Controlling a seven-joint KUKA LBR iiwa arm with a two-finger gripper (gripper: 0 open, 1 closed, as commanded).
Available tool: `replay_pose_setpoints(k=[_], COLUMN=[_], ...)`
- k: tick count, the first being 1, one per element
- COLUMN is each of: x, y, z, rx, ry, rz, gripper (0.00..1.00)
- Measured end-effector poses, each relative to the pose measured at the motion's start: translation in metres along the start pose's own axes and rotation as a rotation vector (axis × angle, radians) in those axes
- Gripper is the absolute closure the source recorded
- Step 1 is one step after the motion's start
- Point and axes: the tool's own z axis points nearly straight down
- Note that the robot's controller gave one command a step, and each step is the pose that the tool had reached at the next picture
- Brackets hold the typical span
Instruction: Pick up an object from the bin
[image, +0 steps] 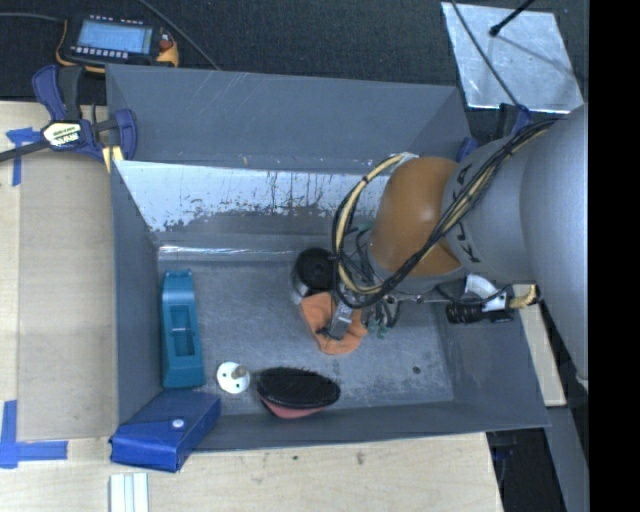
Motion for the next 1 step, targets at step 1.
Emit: replay_pose_setpoints(k=[1], x=[0.0], y=[0.0], z=[0.0], rx=[0.0], ry=[0.0], rz=[0.0], gripper=[1.0])
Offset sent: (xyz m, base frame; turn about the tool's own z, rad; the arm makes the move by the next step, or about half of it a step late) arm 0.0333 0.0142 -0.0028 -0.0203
